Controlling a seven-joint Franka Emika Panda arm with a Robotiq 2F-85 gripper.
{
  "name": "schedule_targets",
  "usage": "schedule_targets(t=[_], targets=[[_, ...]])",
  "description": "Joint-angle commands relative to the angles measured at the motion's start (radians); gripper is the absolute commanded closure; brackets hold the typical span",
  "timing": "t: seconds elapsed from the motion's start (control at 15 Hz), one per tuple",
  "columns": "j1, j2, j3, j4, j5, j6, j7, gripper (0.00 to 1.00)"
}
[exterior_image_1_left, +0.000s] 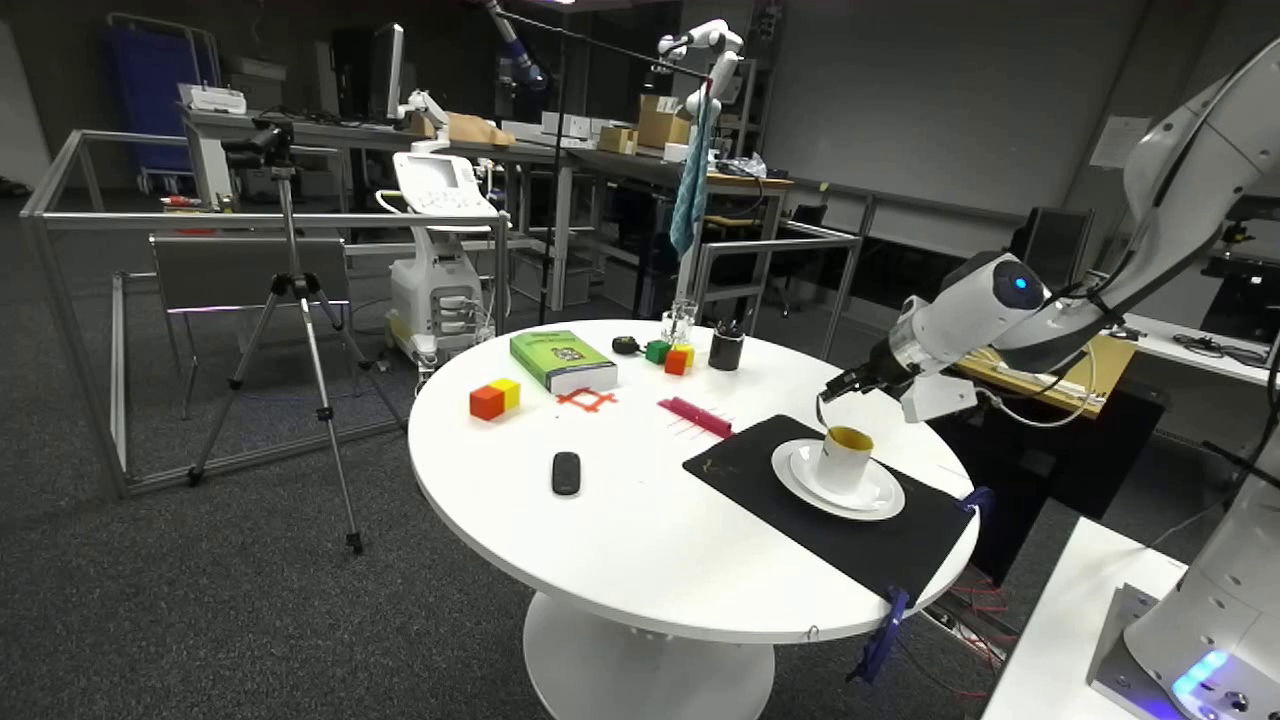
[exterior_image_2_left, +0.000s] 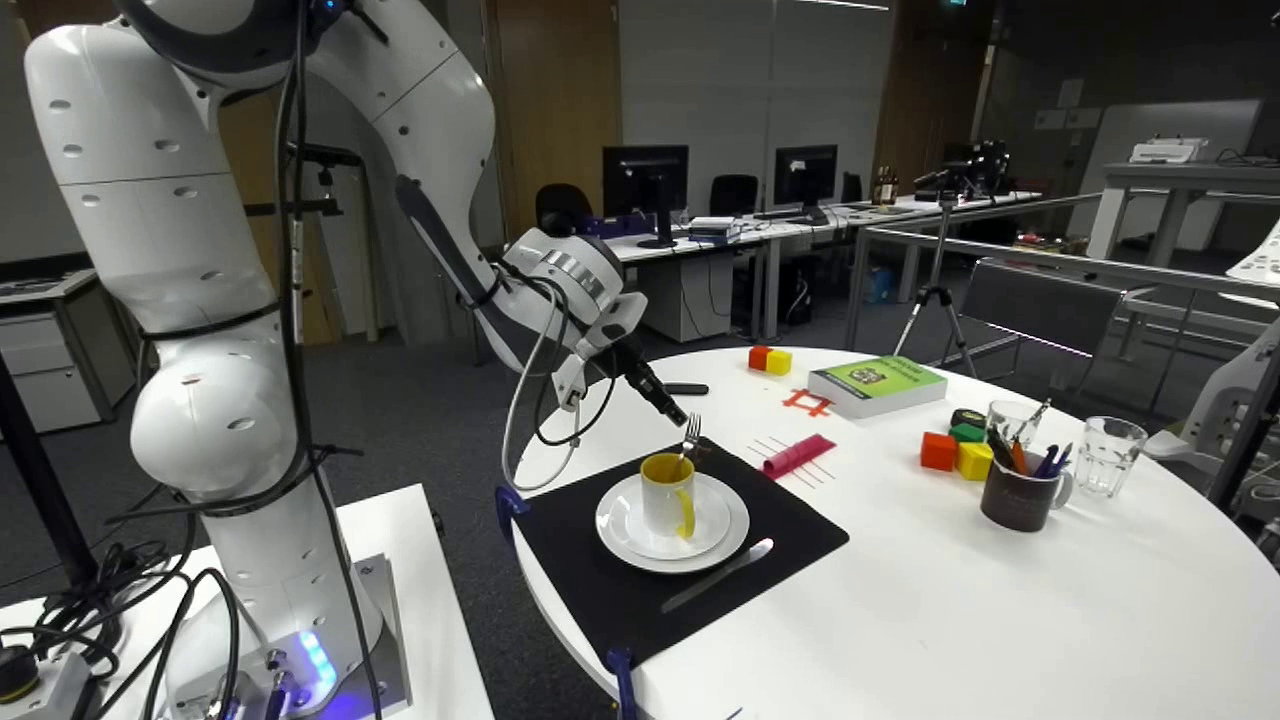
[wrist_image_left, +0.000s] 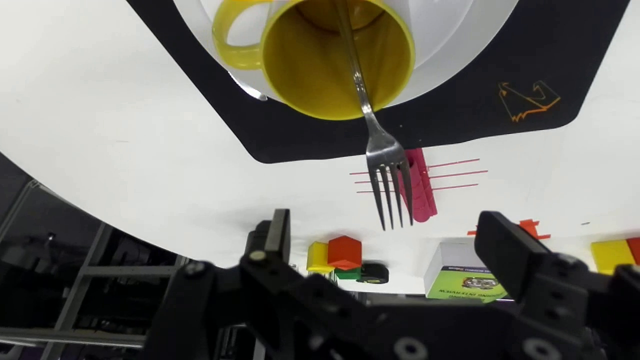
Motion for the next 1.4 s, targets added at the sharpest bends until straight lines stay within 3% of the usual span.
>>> schedule_targets(t=[0.0,0.4,0.67,0.73,0.93,1.33], targets=[[-0.060,-0.089,-0.067,-0.088,0.119,0.131,-0.156,0.00],[-0.138,-0.001,-0.210,-0.187,0.394,0.297,-0.525,0.00],[-0.178,0.143,-0.228,-0.243,0.631,0.337,-0.842,0.00],[-0.199,0.204,-0.210,-0.220,0.632,0.341,-0.857,0.00],[-0.333,0.276,-0.078,-0.226,0.706,0.303,-0.966,0.00],[-0.708,0.340,0.315,-0.220,0.825,0.181,-1.107,0.00]])
